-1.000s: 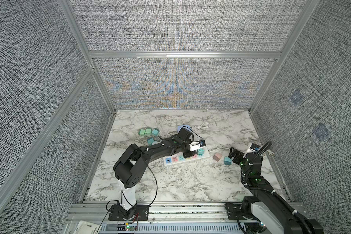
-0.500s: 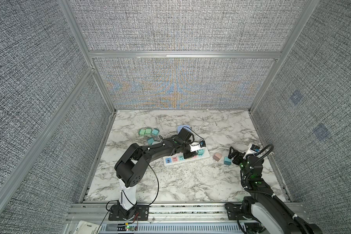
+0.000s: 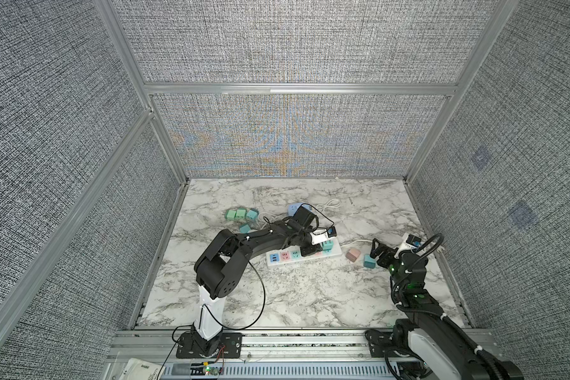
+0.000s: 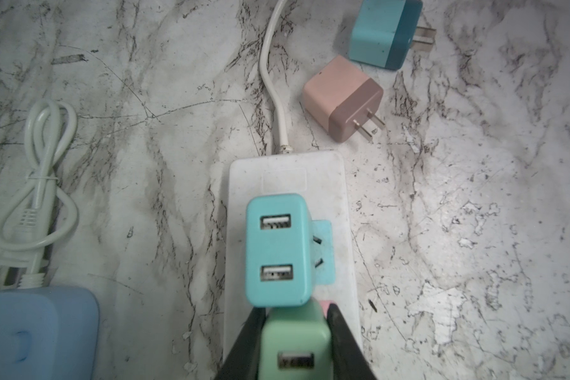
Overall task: Insert plugs into power strip
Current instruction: Insert the plug into the socket.
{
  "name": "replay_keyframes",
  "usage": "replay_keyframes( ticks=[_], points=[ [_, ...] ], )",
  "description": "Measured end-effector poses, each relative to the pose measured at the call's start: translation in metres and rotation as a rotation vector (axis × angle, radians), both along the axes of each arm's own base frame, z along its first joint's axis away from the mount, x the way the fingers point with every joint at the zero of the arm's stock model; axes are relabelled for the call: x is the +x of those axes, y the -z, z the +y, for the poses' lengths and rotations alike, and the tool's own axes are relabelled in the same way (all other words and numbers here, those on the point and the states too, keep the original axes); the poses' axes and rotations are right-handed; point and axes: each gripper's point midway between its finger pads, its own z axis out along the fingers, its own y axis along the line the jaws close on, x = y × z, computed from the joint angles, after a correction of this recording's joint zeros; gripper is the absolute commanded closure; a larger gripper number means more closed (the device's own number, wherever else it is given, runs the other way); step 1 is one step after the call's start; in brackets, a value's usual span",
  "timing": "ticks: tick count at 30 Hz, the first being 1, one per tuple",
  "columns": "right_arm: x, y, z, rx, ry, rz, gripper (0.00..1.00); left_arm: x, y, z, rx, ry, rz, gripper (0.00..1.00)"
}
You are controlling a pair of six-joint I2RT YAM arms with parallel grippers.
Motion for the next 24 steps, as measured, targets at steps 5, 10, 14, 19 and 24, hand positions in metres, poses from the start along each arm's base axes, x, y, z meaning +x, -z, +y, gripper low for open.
replay_keyframes(
  ticks=[5, 10, 14, 19, 24],
  points=[
    [0.0, -0.002, 0.0, 0.0, -0.001, -0.007, 0.01, -0.007, 0.0, 0.012, 0.022, -0.012, -0.001, 1.0],
    [-0.002, -0.004, 0.001, 0.002, -0.005, -0.022, 0.01, -0.01, 0.001, 0.019, 0.008, 0.003, -0.012, 1.0],
    [-0.005, -0.006, 0.001, 0.004, -0.007, -0.039, 0.01, -0.009, 0.002, 0.02, -0.004, 0.01, 0.007, 1.0],
    [-0.006, -0.006, 0.0, 0.003, -0.003, -0.044, 0.01, -0.009, 0.004, 0.021, -0.012, 0.03, 0.007, 1.0],
    [-0.006, -0.003, 0.0, 0.001, 0.0, -0.032, 0.01, -0.009, 0.004, 0.021, -0.011, 0.039, 0.001, 1.0]
  ],
)
